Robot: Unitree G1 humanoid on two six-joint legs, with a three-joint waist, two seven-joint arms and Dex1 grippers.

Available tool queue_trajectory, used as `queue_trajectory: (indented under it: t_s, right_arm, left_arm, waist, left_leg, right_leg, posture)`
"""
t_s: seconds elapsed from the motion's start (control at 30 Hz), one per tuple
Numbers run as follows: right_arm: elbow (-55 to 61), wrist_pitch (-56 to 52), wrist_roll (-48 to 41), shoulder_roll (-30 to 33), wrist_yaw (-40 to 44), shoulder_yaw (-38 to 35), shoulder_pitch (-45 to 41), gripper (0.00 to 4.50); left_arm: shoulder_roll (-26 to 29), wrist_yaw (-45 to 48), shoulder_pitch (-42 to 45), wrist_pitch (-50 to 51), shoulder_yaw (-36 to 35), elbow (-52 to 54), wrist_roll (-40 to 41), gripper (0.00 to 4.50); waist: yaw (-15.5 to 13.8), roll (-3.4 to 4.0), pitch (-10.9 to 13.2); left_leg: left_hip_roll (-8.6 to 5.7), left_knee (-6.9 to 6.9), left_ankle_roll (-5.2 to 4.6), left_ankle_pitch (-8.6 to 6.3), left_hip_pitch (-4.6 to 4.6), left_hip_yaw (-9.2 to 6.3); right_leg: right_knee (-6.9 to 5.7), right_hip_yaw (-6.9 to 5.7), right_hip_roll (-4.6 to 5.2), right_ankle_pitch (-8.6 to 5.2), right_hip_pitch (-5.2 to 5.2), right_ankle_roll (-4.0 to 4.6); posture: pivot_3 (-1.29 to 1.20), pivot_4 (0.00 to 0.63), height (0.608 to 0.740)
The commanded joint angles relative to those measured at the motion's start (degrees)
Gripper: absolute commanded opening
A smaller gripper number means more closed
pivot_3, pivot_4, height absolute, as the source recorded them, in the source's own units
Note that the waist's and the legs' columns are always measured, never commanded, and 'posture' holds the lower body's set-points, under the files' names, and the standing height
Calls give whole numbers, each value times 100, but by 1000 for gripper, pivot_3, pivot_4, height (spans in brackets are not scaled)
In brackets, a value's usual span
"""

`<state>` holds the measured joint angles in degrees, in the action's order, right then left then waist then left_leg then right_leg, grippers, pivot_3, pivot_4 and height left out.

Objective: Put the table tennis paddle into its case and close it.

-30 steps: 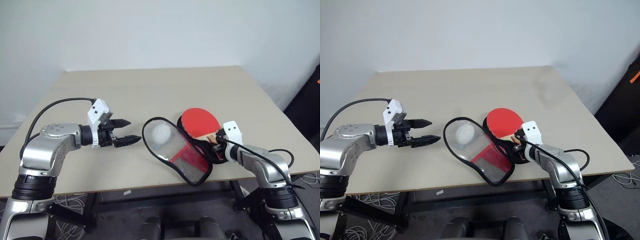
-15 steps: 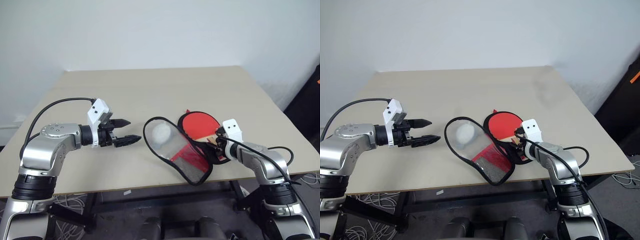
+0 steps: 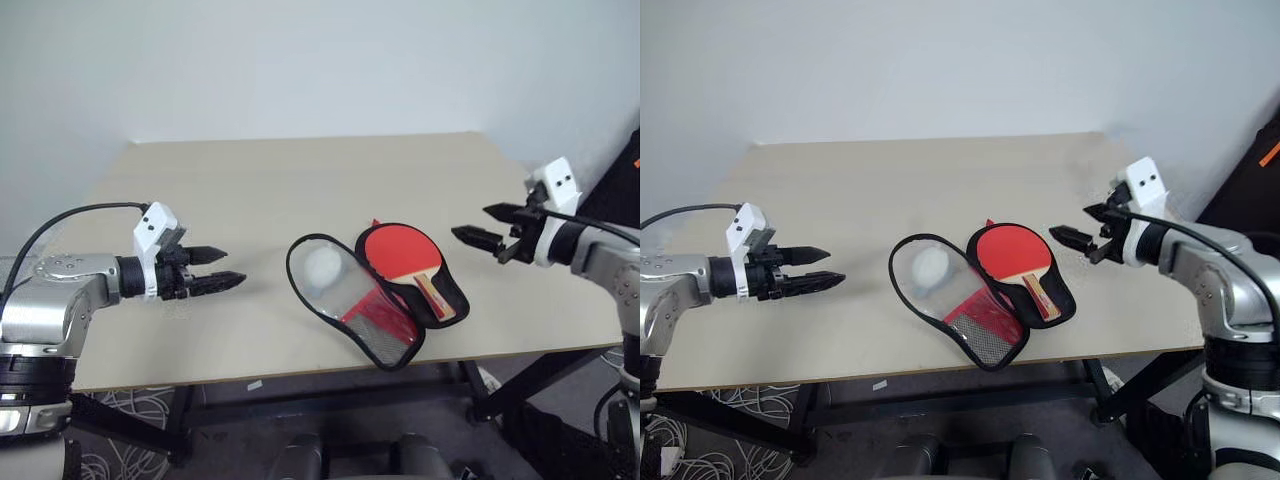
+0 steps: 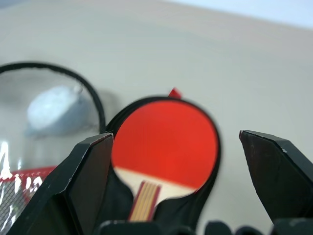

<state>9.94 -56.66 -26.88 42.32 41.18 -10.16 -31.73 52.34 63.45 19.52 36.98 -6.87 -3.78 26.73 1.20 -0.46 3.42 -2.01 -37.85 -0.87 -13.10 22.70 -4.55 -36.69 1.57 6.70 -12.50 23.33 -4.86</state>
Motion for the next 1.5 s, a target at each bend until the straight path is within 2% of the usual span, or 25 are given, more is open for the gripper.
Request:
queue_trajectory:
  t_s: [0.03, 0.13, 0.53, 0.8, 0.87, 0.97, 1.1, 1.23, 1.33, 1.43, 1.5]
  right_arm:
    - [-187, 255, 11, 154, 16, -117, -401, 4500]
    - [-222, 304, 7, 199, 47, -45, -515, 4500]
    - [-286, 448, 47, 290, 67, 141, -557, 4500]
    - [-336, 494, 36, 268, 17, 174, -600, 4500]
    - [-404, 538, 64, 295, 21, 170, -618, 4500]
    - [-397, 590, 93, 380, 102, 214, -571, 4500]
    - [-256, 928, 227, 878, 717, 488, -189, 4500]
    - [136, 1364, 94, 1453, 1706, 616, 336, 4500]
    - [134, 1618, 210, 1587, 1927, 699, 466, 4500]
    - [-21, 1642, 296, 1486, 1850, 746, 384, 4500]
    - [-19, 1620, 294, 1411, 1791, 769, 368, 4500]
  left_arm:
    - [-380, -158, -108, -91, 108, 150, 30, 2523]
    - [-689, -303, -150, -31, 293, 247, -19, 1510]
    - [-1735, -576, 506, 88, 971, 511, -2, 1510]
    - [-3289, -1110, 1682, -154, 1605, -164, -357, 1510]
    - [-3814, -1551, 1975, -269, 1795, -613, -648, 1510]
    - [-4230, -1793, 2064, -394, 2061, -929, -953, 1510]
    - [-4215, -1562, 1719, -238, 2470, -614, -1051, 1510]
    - [-3835, -1317, 1352, 192, 2483, -78, -864, 1510]
    - [-3636, -1226, 1137, 561, 2429, 243, -678, 1510]
    - [-3577, -1270, 981, 825, 2428, 348, -576, 2103]
    - [-3605, -1296, 909, 977, 2415, 372, -514, 2774]
  waist:
    - [-4, 1, 0]
    - [-3, -2, 0]
    - [-7, -6, -1]
    - [-46, -10, -2]
    - [-45, -10, -3]
    - [-33, -9, -3]
    - [-11, -9, -3]
    - [7, -8, -2]
    - [5, -7, -1]
    - [-12, -8, -1]
    - [-22, -9, -1]
  left_leg:
    - [-1, 0, 0, 0, 1, 1]
    - [-2, -2, -1, 0, 4, 1]
    - [-3, -5, -1, 0, 4, 2]
    - [-9, -18, -5, -1, 6, 1]
    - [-10, -17, -6, -2, 5, 3]
    - [-10, -17, -7, -2, 2, 9]
    - [-9, -13, -13, -6, 3, 21]
    - [-7, -14, -19, -10, -1, 36]
    - [-5, -15, -21, -12, -5, 43]
    - [-5, -24, -24, -15, -4, 44]
    - [-7, -27, -25, -15, -1, 42]
  right_leg:
    - [0, 0, 2, 0, 1, 0]
    - [0, 1, 2, 2, 2, 0]
    - [0, 2, 2, 2, -1, 0]
    - [1, 3, 3, 3, -10, -2]
    - [2, 6, 3, 4, -10, -2]
    - [2, 10, 3, 3, -12, -3]
    - [1, 23, 2, 0, -5, -8]
    - [0, 37, 2, -2, 0, -11]
    - [0, 41, 2, -3, -1, -12]
    - [0, 43, 4, -3, -4, -12]
    - [0, 41, 5, -3, -5, -13]
  posture:
    - [0, 0, 698]
    - [0, 0, 698]
    - [0, 0, 698]
    - [0, 0, 698]
    - [0, 0, 698]
    - [0, 0, 698]
    - [0, 0, 698]
    - [0, 0, 698]
    - [0, 0, 698]
    - [0, 0, 698]
    - [0, 0, 698]
